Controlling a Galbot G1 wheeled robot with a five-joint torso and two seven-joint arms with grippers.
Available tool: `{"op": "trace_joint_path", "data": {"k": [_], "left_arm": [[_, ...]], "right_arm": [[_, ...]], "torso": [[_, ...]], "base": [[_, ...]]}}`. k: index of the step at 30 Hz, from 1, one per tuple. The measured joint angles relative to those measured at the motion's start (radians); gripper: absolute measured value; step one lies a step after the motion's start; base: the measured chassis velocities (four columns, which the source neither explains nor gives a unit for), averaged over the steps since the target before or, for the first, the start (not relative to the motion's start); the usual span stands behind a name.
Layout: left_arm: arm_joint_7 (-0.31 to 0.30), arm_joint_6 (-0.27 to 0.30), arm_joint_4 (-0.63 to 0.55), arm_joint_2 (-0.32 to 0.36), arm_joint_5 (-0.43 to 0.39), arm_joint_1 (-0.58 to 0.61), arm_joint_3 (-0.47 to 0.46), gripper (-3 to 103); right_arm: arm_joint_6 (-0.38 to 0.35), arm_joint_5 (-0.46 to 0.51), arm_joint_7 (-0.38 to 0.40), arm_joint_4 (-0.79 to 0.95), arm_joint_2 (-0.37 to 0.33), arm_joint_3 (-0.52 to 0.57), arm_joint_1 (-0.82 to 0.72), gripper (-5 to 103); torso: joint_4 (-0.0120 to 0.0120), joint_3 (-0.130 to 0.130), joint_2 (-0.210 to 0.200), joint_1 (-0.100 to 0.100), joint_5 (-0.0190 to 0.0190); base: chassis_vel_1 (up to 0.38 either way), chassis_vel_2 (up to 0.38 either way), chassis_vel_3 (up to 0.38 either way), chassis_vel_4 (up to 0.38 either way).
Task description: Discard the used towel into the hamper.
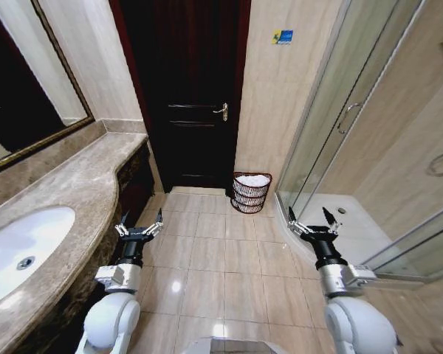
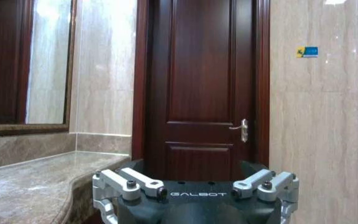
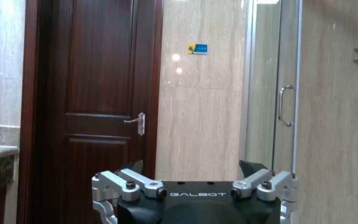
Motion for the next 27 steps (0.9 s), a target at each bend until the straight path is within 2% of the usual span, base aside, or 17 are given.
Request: {"op": "trace_joint_path", "data": {"k": [27], "left_arm": [[0.000, 0.000, 0.000, 0.000, 0.000, 0.000, 0.000, 100]], "right_arm": [[0.000, 0.000, 0.000, 0.000, 0.000, 0.000, 0.000, 100]], "torso": [[0.0000, 0.000, 0.000, 0.000, 0.0000]], "base": [[0.000, 0.000, 0.000, 0.000]]}}
